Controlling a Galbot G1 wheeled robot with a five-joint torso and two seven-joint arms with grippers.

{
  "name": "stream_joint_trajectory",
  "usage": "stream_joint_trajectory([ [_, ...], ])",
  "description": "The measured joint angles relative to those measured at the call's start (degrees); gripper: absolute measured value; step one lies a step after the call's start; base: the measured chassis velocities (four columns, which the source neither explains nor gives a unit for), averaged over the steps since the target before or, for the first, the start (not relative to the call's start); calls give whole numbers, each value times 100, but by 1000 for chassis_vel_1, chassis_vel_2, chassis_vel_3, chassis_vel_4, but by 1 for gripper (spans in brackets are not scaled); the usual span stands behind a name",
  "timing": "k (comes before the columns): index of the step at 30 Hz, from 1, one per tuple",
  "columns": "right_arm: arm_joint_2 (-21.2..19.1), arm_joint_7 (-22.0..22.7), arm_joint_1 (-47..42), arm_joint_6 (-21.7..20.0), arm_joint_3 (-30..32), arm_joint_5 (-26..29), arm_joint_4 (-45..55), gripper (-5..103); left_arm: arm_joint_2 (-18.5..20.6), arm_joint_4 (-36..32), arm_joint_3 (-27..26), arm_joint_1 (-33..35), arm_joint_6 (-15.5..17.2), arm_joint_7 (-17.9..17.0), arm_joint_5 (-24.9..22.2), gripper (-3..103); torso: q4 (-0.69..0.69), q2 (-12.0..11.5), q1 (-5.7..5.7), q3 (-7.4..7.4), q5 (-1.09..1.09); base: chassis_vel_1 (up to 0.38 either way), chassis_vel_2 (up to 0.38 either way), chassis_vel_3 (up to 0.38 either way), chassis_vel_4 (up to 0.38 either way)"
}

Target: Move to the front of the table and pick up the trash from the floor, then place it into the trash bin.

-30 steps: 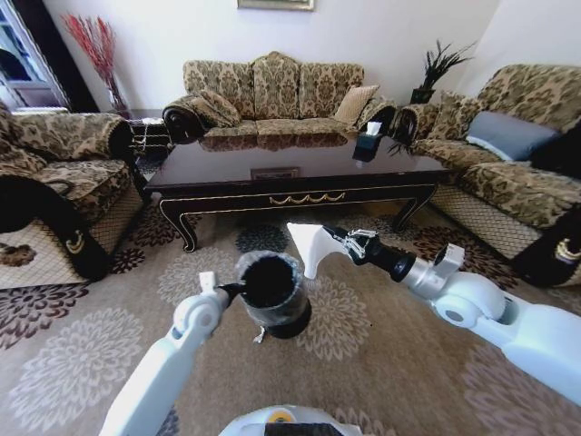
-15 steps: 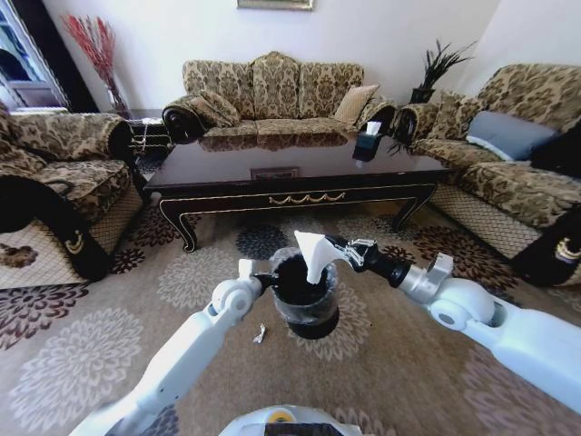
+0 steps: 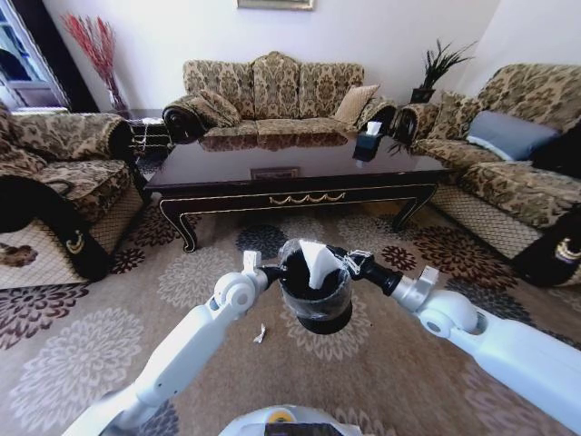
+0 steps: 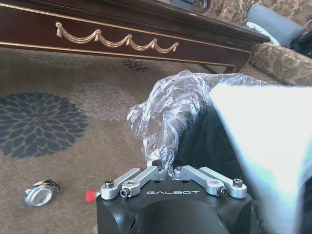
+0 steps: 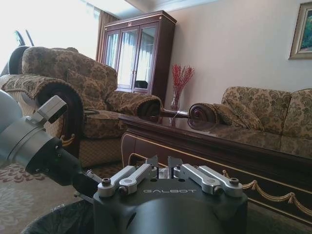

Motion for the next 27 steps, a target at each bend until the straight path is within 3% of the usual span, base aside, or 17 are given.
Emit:
stream_joint_trajectory([
  [4, -4, 3, -58, 1, 2, -11, 65, 28, -1, 5, -35, 57, 9, -17, 16, 3, 0, 0, 0, 0, 0, 0, 0, 0, 0],
  [6, -7, 4, -72, 10, 21, -10, 88, 28, -8, 25, -42, 77, 9, -17, 30, 3, 0, 0, 0, 0, 0, 0, 0, 0, 0],
  [9, -22, 57, -128, 48, 201, 63, 199, 44, -26, 106, -88, 171, 9, -17, 120, 3, 0, 0, 0, 0, 0, 0, 0, 0, 0],
  [13, -20, 180, -211, 29, 489, 209, 227, 55, -9, 114, -205, 267, 15, -21, 175, 3, -1, 0, 0, 0, -1, 0, 0, 0, 0],
  [18, 119, 338, -286, -141, 1170, 487, 55, 78, 127, -207, -704, 606, 95, -185, 136, 3, -2, 0, 0, 0, -2, 0, 0, 0, 0],
  [21, 275, 659, -314, -241, 1424, 522, -75, 83, 274, -377, -1044, 914, 101, -281, 122, 3, -1, 0, 0, 0, -2, 0, 0, 0, 0],
  [23, 463, 994, -443, -350, 1633, 563, -157, 93, 435, -542, -1477, 1296, 107, -346, 74, 3, 1, 0, 0, 1, -2, 0, 0, 0, 0],
  [24, 493, 1037, -470, -365, 1671, 567, -171, 93, 451, -558, -1526, 1335, 108, -349, 71, 3, 0, 0, 1, 1, -1, 0, 0, 0, 0],
  [25, 699, 1219, -650, -435, 1904, 563, -255, 99, 572, -707, -2054, 1698, 114, -358, 58, 3, 1, 1, 0, 0, -2, 0, 0, 0, 0],
  [27, 815, 1257, -761, -459, 2002, 536, -318, 99, 602, -765, -2282, 1842, 113, -359, 58, 3, 2, 0, 0, 0, -2, 0, 0, 0, 0],
])
